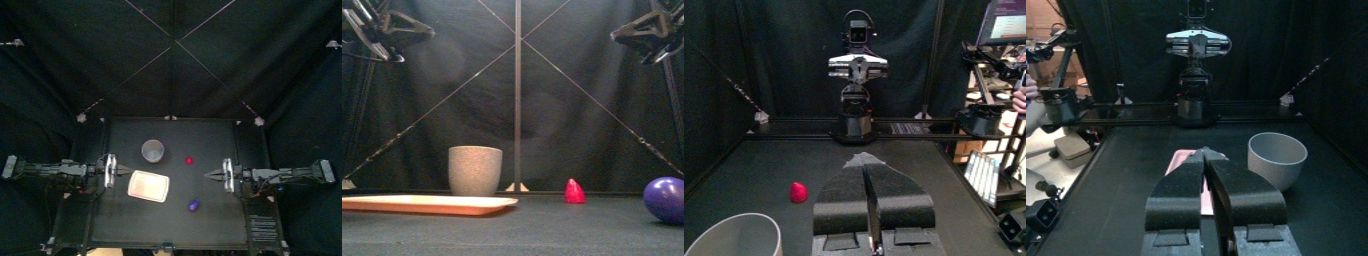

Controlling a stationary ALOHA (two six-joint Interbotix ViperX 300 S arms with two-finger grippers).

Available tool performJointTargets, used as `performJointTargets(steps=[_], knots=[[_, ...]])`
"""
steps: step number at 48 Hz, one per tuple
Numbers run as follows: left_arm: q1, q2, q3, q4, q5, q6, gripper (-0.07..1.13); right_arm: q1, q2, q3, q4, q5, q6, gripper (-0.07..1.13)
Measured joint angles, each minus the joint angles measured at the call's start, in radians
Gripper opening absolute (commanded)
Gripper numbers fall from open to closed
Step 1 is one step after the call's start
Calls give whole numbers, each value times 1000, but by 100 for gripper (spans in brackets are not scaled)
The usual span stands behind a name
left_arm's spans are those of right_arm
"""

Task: Pick the eggplant then place it in the grey bowl
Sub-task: Pick the eggplant

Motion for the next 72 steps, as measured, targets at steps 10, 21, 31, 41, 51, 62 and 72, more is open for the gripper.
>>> performJointTargets(steps=[10,21,31,41,51,62,72], knots=[[2,-11,11,11,0,5,-3,52,91,-49,-8,5,18,10],[3,-29,28,38,2,3,-2,247,342,-121,-38,71,21,32],[3,-37,37,55,2,5,-2,282,537,-152,112,97,31,74],[3,-37,37,57,3,5,-2,282,678,-160,242,124,26,107],[2,-37,41,57,5,5,-2,301,730,-164,259,190,26,104],[3,-37,41,57,8,5,-2,318,804,-184,281,212,26,104],[3,-37,41,57,17,5,-2,334,905,-209,291,213,26,103]])
